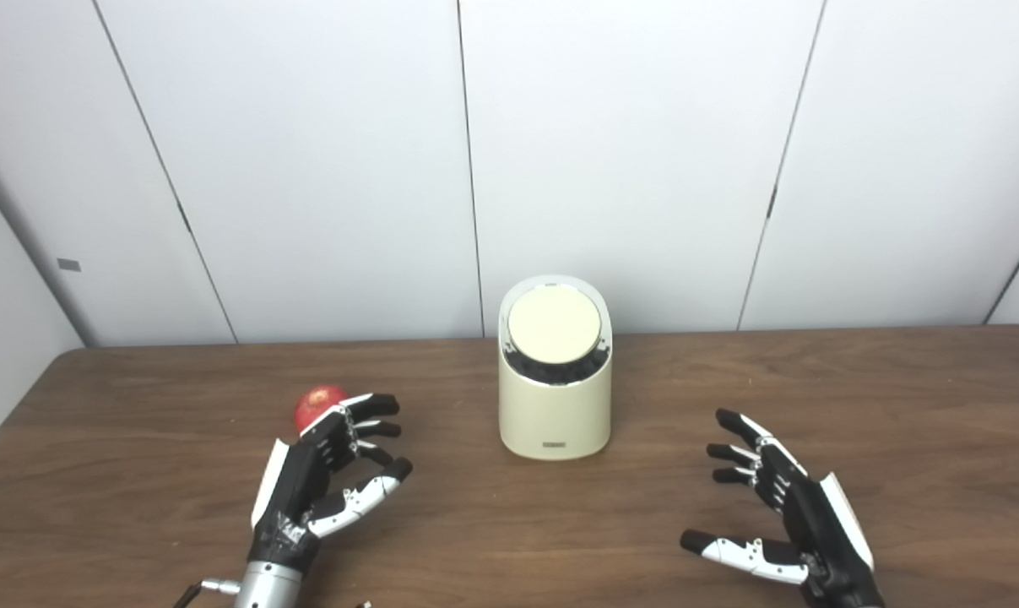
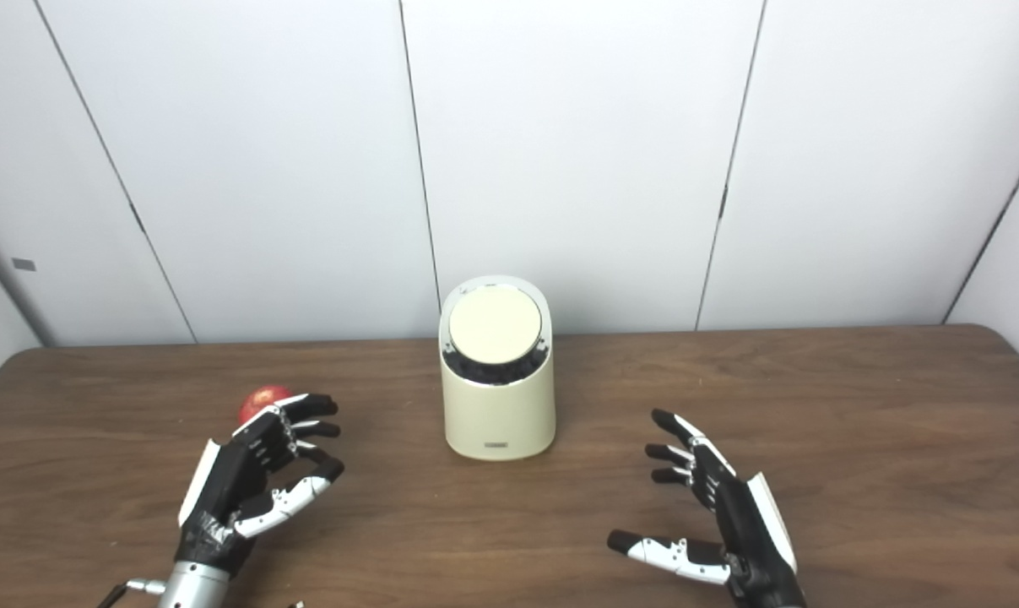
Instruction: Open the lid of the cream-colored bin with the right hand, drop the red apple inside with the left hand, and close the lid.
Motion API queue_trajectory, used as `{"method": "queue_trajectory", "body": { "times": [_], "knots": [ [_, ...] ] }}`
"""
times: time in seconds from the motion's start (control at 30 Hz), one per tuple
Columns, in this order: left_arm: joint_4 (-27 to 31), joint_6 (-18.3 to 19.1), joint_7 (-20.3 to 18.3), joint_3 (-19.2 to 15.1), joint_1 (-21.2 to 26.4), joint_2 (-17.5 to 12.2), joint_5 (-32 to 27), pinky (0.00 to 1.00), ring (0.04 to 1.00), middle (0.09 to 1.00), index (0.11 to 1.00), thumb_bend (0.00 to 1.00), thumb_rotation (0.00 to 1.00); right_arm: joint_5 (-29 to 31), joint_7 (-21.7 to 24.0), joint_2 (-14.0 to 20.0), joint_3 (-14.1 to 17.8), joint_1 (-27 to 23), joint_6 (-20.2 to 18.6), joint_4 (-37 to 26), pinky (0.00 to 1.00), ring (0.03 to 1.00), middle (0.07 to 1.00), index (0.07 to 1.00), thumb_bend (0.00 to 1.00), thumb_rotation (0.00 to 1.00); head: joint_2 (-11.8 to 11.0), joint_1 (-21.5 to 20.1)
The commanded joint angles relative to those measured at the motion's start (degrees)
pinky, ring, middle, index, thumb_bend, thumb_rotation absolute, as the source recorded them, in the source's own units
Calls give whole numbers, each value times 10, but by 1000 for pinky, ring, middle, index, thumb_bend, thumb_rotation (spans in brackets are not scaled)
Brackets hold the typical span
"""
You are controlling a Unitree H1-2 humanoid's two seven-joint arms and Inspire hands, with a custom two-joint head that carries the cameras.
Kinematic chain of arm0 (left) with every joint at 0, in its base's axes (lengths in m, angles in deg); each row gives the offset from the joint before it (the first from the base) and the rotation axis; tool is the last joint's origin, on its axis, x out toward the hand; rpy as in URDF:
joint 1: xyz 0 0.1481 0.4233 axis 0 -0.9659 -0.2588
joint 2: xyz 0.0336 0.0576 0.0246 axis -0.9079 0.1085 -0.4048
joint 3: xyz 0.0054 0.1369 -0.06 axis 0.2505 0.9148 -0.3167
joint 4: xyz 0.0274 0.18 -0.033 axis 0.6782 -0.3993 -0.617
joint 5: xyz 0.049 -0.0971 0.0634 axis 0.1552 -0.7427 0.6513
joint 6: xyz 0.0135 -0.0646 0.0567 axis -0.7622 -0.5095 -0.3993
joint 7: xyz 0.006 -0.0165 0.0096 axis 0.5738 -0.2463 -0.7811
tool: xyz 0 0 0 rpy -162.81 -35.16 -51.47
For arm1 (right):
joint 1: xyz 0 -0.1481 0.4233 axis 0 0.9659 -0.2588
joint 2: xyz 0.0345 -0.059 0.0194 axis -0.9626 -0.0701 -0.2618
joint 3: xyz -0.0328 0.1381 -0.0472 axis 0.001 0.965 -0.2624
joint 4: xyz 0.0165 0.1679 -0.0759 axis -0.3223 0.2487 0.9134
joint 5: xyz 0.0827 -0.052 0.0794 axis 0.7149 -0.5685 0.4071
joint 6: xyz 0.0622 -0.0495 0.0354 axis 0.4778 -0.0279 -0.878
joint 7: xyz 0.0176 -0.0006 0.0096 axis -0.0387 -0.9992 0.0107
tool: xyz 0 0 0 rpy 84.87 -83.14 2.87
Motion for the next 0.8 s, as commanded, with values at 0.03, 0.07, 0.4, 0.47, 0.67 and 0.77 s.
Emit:
{"method": "queue_trajectory", "body": {
  "times": [0.03,0.07,0.4,0.47,0.67,0.77],
  "knots": [
    [-18,-23,0,1,3,3,-10,531,676,742,724,611,109,-1,-2,1,-1,-13,20,-15,690,783,894,849,744,169,0,-2],
    [-18,-21,-1,0,3,4,-13,536,672,739,723,603,94,-4,-3,1,-2,-14,21,-14,690,784,893,850,742,170,-2,-2],
    [-20,-25,-1,1,6,4,-13,537,679,738,722,604,89,-16,-7,-1,-3,-16,28,-12,698,789,891,847,745,164,-5,-2],
    [-19,-25,-2,0,6,4,-16,540,679,737,725,603,78,-17,-7,-1,-4,-15,28,-14,699,792,891,845,743,160,-5,-2],
    [-23,-30,-2,2,6,4,-13,538,679,742,731,609,93,-6,-5,-4,-2,-17,23,-14,711,798,894,844,744,158,-9,3],
    [-30,-34,-4,2,9,5,-17,528,675,743,732,618,109,-10,-13,-14,-3,-34,19,-10,721,813,895,866,752,208,-15,-4]
  ]
}}
